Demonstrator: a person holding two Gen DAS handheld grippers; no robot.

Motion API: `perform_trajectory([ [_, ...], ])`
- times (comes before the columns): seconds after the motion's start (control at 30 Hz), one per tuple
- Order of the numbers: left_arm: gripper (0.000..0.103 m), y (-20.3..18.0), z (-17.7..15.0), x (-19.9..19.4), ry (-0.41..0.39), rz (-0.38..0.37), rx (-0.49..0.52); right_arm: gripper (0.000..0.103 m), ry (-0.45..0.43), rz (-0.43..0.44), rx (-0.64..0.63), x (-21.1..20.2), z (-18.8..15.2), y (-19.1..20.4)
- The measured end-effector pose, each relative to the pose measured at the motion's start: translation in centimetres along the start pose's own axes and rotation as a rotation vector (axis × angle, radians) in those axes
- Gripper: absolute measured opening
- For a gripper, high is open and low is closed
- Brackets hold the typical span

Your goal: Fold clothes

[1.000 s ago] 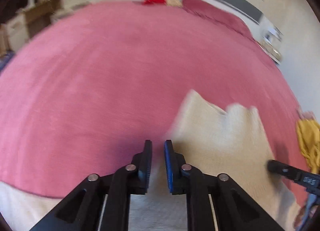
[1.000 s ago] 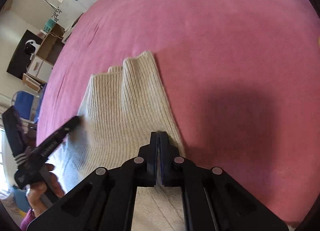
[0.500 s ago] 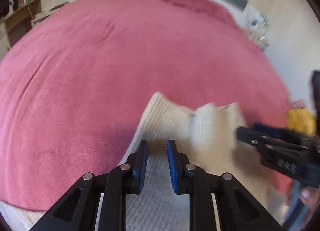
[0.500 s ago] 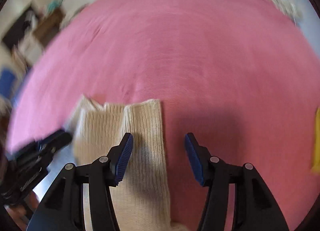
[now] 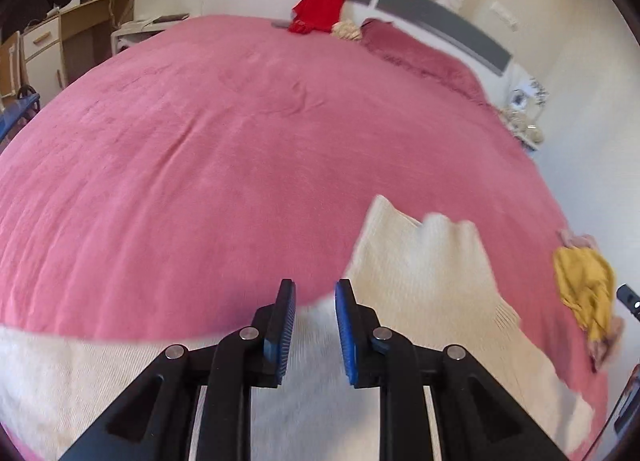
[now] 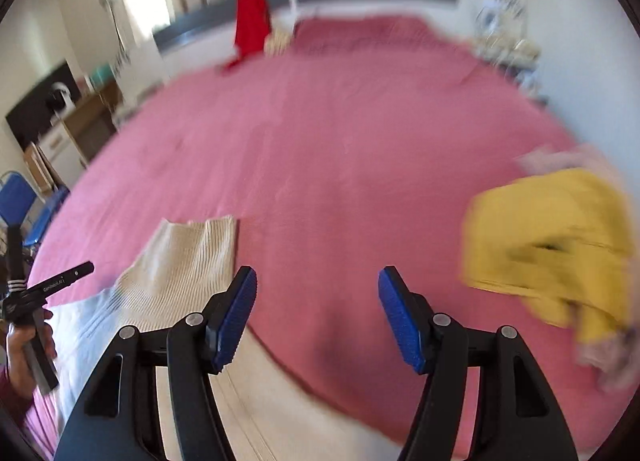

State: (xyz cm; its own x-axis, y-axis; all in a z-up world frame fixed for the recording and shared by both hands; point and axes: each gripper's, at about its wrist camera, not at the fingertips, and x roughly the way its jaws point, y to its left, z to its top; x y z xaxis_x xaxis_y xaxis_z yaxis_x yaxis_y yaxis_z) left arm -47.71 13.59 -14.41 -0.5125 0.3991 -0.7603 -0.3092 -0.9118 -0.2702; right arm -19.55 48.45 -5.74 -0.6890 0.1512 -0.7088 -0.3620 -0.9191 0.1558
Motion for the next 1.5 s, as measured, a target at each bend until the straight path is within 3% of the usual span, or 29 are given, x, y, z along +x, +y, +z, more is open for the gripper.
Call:
perform_trajectory([
  [0.03, 0.021, 0.0, -1.6, -1.5, -0.003, -0.011, 0.011, 0.071, -0.025, 0.01, 0.019, -3.3, -1.3, -1.4],
  [0.1, 0.021, -0.2, -4.8, -4.3, 0.004, -0.046, 0.031, 0.101, -0.019, 0.026, 0.12, -8.6, -4.5, -4.9],
  [0.2, 0.021, -0.8, -10.5, -7.8, 0.048, -0.096, 0.025, 0.101, 0.087, 0.098, 0.458, -13.8, -11.8, -11.8],
  [0.3, 0.021, -1.1, -16.5, -10.5, 0.117, -0.131, -0.005, 0.1, 0.112, 0.13, 0.657, -17.8, -19.7, -14.2],
  [0.37, 0.021, -1.5, -20.8, -12.0, 0.17, -0.123, -0.02, 0.1, 0.135, 0.254, 0.716, -17.3, -23.1, -13.0],
  [0.47, 0.021, -2.0, -25.5, -13.6, 0.221, -0.058, -0.004, 0.1, 0.254, 0.305, 0.608, -14.9, -25.5, -8.0],
  [0.57, 0.021, -0.7, -28.6, -15.8, 0.215, 0.03, -0.039, 0.1, 0.358, 0.351, 0.554, -12.5, -27.5, -3.7],
  [0.7, 0.022, 3.9, -30.3, -20.2, 0.158, 0.02, -0.2, 0.1, 0.408, 0.468, 0.586, -12.1, -30.8, -2.4],
  [0.77, 0.024, 6.3, -30.5, -22.4, 0.133, 0.03, -0.223, 0.1, 0.44, 0.539, 0.531, -12.8, -31.3, -0.8],
  [0.87, 0.026, 8.6, -31.2, -24.4, 0.148, 0.038, -0.209, 0.1, 0.433, 0.463, 0.359, -16.2, -32.4, 1.0],
  [0.93, 0.027, 9.4, -32.2, -25.0, 0.165, 0.053, -0.191, 0.099, 0.433, 0.357, 0.258, -18.1, -33.2, 2.4],
  [0.97, 0.027, 9.7, -32.7, -25.3, 0.173, 0.06, -0.184, 0.096, 0.418, 0.28, 0.194, -19.3, -33.2, 3.1],
  [1.0, 0.027, 10.1, -33.3, -25.5, 0.182, 0.067, -0.177, 0.086, 0.387, 0.205, 0.124, -20.9, -33.0, 3.9],
  [1.07, 0.027, 10.6, -34.4, -24.8, 0.205, 0.081, -0.178, 0.083, 0.225, 0.068, -0.043, -25.8, -32.1, 5.7],
  [1.13, 0.027, 11.0, -34.9, -23.9, 0.216, 0.077, -0.192, 0.084, 0.053, -0.021, -0.13, -29.6, -31.2, 7.0],
  [1.2, 0.027, 11.5, -35.2, -23.0, 0.223, 0.069, -0.208, 0.094, -0.093, -0.093, -0.2, -32.9, -30.5, 8.0],
  [1.43, 0.027, 12.2, -34.1, -19.7, 0.253, 0.066, -0.195, 0.095, 0.134, 0.126, -0.022, -30.2, -32.0, 6.0],
  [1.5, 0.027, 11.8, -33.7, -18.9, 0.263, 0.081, -0.159, 0.095, 0.167, 0.139, -0.004, -29.7, -32.8, 5.9],
])
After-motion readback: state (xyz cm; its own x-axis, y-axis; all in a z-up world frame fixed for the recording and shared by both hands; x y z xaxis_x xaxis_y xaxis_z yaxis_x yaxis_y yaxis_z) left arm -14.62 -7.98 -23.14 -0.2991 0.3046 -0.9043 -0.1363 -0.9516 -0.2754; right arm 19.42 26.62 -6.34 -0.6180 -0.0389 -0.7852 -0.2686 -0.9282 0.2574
